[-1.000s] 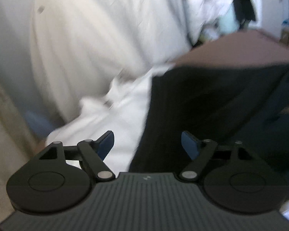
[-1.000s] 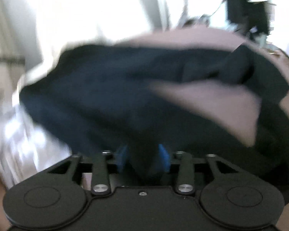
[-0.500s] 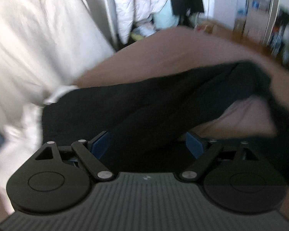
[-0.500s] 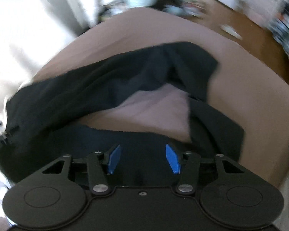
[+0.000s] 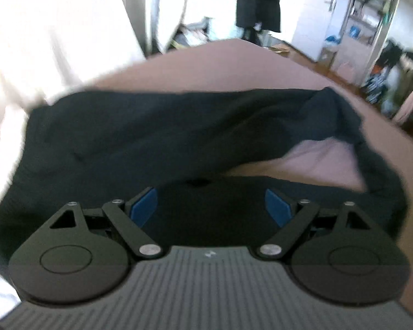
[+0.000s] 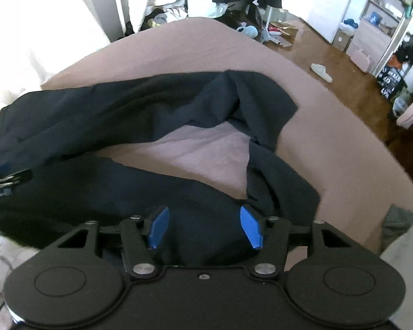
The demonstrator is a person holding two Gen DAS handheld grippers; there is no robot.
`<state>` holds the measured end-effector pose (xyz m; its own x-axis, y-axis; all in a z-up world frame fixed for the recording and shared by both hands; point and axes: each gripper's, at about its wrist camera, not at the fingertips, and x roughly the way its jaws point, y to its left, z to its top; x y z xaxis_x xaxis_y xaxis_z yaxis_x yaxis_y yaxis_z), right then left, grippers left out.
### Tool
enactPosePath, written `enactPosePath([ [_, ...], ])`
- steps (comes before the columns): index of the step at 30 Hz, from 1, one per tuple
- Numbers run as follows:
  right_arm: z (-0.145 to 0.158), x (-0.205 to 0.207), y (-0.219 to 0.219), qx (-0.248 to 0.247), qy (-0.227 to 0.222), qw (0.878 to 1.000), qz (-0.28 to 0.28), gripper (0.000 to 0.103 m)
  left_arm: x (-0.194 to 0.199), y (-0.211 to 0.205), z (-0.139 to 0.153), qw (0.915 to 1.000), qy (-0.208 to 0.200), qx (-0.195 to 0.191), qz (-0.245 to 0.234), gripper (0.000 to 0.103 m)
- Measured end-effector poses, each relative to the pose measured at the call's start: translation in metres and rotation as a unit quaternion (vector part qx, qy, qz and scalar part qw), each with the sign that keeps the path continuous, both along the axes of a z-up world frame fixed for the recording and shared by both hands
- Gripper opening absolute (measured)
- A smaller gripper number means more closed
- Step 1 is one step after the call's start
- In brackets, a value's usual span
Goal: Fold clothes
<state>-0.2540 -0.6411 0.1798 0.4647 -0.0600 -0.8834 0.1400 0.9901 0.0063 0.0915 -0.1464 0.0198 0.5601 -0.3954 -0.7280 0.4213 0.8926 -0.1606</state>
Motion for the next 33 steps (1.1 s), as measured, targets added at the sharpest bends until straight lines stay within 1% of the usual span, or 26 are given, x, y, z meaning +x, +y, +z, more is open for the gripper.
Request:
enactPosePath([
  [1, -0.014, -0.002, -0.01, 0.019, -0.011, 1.0, -0.006, 0.063, 0.003, -0.003, -0.002, 1.0, 0.003, -0.007, -0.006, 0.086],
  [2, -0.031, -0.008, -0.025, 0.04, -0.024, 0.999, -0.018, 0.063, -0.001, -0.009, -0.003, 0.9999, -0.005, -0.001, -0.013, 0.086],
  [4, -0.07, -0.016, -0.051, 0.061, -0.016, 0.997, -0.037, 0.063, -0.008, -0.023, -0.007, 0.9992, -0.027, 0.027, -0.015, 0.086],
  [5, -0.092, -0.014, -0.057, 0.041, 0.008, 0.999, -0.015, 0.063, -0.011, -0.031, -0.01, 0.9985, -0.035, 0.041, -0.007, 0.086],
  [6, -0.11, -0.006, -0.06, -0.013, 0.032, 0.999, 0.01, 0.062, -0.016, -0.04, -0.014, 0.9983, -0.034, 0.048, 0.009, 0.086],
  [7, -0.128, 0.002, -0.064, -0.068, 0.056, 0.995, 0.036, 0.062, -0.023, -0.05, -0.016, 0.9984, -0.029, 0.045, 0.021, 0.086],
  [9, -0.148, 0.005, -0.086, -0.078, 0.033, 0.996, 0.018, 0.062, -0.035, -0.068, -0.026, 0.9992, -0.024, 0.014, 0.03, 0.086],
  [10, -0.155, 0.004, -0.099, -0.051, 0.028, 0.998, -0.006, 0.062, -0.039, -0.076, -0.037, 0.9994, -0.019, -0.001, 0.03, 0.086],
  [11, -0.162, 0.002, -0.109, -0.032, 0.032, 0.999, -0.021, 0.062, -0.042, -0.085, -0.048, 0.9994, -0.013, -0.01, 0.031, 0.086],
  [12, -0.17, 0.0, -0.119, -0.014, 0.036, 0.999, -0.035, 0.062, -0.043, -0.097, -0.06, 0.9993, -0.005, -0.009, 0.036, 0.086],
  [13, -0.175, 0.0, -0.124, -0.027, 0.046, 0.997, -0.048, 0.062, -0.043, -0.111, -0.072, 0.9992, 0.003, -0.003, 0.04, 0.086],
  [14, -0.175, -0.003, -0.132, -0.024, 0.039, 0.997, -0.057, 0.062, -0.044, -0.126, -0.084, 0.9993, 0.013, 0.002, 0.036, 0.086],
  [16, -0.174, -0.008, -0.147, -0.017, 0.023, 0.997, -0.073, 0.062, -0.049, -0.156, -0.105, 0.9992, 0.04, 0.006, 0.004, 0.086],
  [17, -0.172, -0.015, -0.155, -0.007, 0.013, 0.996, -0.083, 0.062, -0.053, -0.169, -0.115, 0.9986, 0.05, 0.014, -0.01, 0.086],
  [20, -0.166, -0.032, -0.171, 0.026, -0.01, 0.994, -0.105, 0.063, -0.064, -0.2, -0.132, 0.9951, 0.065, 0.062, -0.042, 0.086],
  [24, -0.167, -0.045, -0.181, 0.088, -0.045, 0.988, -0.118, 0.063, -0.068, -0.206, -0.138, 0.9944, 0.063, 0.074, -0.041, 0.086],
  [26, -0.175, -0.041, -0.191, 0.092, -0.059, 0.986, -0.128, 0.067, -0.07, -0.209, -0.141, 0.9941, 0.062, 0.08, -0.04, 0.086],
  [27, -0.181, -0.038, -0.197, 0.09, -0.065, 0.984, -0.138, 0.071, -0.07, -0.21, -0.143, 0.9939, 0.061, 0.083, -0.039, 0.086],
  [28, -0.191, -0.033, -0.205, 0.093, -0.066, 0.981, -0.158, 0.077, -0.071, -0.212, -0.144, 0.9937, 0.06, 0.087, -0.039, 0.086],
  [29, -0.202, -0.028, -0.214, 0.097, -0.066, 0.977, -0.177, 0.081, -0.072, -0.213, -0.146, 0.9934, 0.06, 0.09, -0.038, 0.086],
  [30, -0.214, -0.025, -0.224, 0.126, -0.074, 0.971, -0.191, 0.083, -0.073, -0.214, -0.147, 0.9933, 0.059, 0.092, -0.038, 0.086],
  [31, -0.226, -0.021, -0.234, 0.156, -0.082, 0.963, -0.204, 0.082, -0.074, -0.213, -0.147, 0.9933, 0.058, 0.092, -0.04, 0.086],
  [32, -0.239, -0.018, -0.245, 0.186, -0.09, 0.954, -0.217, 0.079, -0.076, -0.212, -0.147, 0.9932, 0.058, 0.093, -0.04, 0.086],
  [33, -0.237, -0.017, -0.244, 0.187, -0.107, 0.955, -0.202, 0.06, -0.077, -0.212, -0.147, 0.993, 0.058, 0.094, -0.041, 0.086],
])
